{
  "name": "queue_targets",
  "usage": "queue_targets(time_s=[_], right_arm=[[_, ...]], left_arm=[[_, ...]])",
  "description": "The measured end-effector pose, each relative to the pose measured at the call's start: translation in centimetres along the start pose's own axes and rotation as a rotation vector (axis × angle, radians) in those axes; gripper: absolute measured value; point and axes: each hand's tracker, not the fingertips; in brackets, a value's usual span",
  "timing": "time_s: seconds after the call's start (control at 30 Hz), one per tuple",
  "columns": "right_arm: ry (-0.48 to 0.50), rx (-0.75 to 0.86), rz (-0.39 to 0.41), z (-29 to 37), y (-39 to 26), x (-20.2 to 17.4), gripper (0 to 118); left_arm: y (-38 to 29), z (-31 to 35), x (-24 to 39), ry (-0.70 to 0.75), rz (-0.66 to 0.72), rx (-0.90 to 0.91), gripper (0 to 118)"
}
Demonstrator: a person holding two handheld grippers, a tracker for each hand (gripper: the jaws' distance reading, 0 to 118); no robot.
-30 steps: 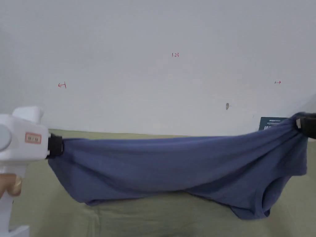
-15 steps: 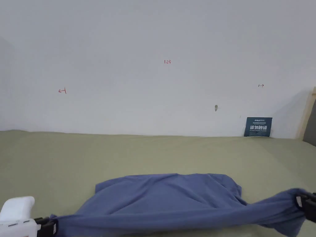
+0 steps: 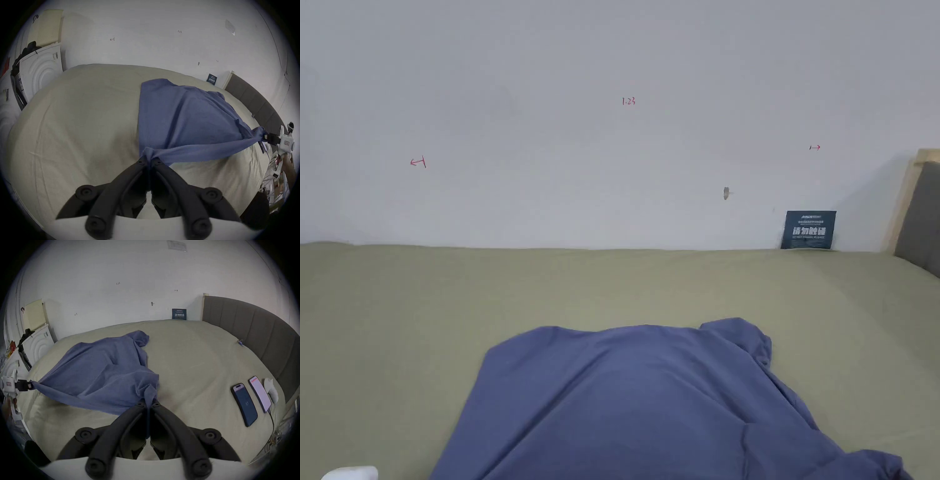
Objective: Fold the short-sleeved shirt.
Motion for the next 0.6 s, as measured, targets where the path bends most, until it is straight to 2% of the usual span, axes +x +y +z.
queue_targets(time_s=[0.27,0.3,0.33,0.37,0.4,0.43,0.47,0.5,0.6], right_arm=[[-0.017,-0.073,-0.033,-0.9,-3.0,0.8,2],[-0.020,-0.082,-0.039,-1.2,-3.2,0.7,2],[-0.015,-0.081,-0.046,-1.4,-3.3,0.8,3],[0.003,-0.086,-0.059,-1.6,-3.4,0.9,10],[-0.006,-0.086,-0.061,-1.5,-3.3,0.9,41],[-0.040,-0.085,-0.073,-1.3,-3.1,0.8,75],[-0.043,-0.081,-0.081,-1.0,-2.8,0.8,101],[-0.034,-0.060,-0.093,-0.4,-2.5,0.7,108],[-0.029,0.040,-0.104,1.1,-1.2,-0.2,105]], left_arm=[[-2.4,-1.3,-0.6,-0.008,0.012,-0.058,4],[-2.5,-1.5,-0.6,-0.009,0.017,-0.064,5],[-2.6,-1.6,-0.6,-0.014,0.034,-0.077,14],[-2.6,-1.5,-0.7,-0.017,0.072,-0.102,37],[-2.3,-1.2,-0.7,0.003,0.104,-0.120,80],[-2.0,-0.8,-0.8,0.000,0.141,-0.135,100],[-1.8,0.0,-0.9,-0.009,0.184,-0.109,103],[-1.5,1.1,-0.9,-0.024,0.208,-0.057,103],[-0.3,4.0,0.5,0.011,0.197,0.119,103]])
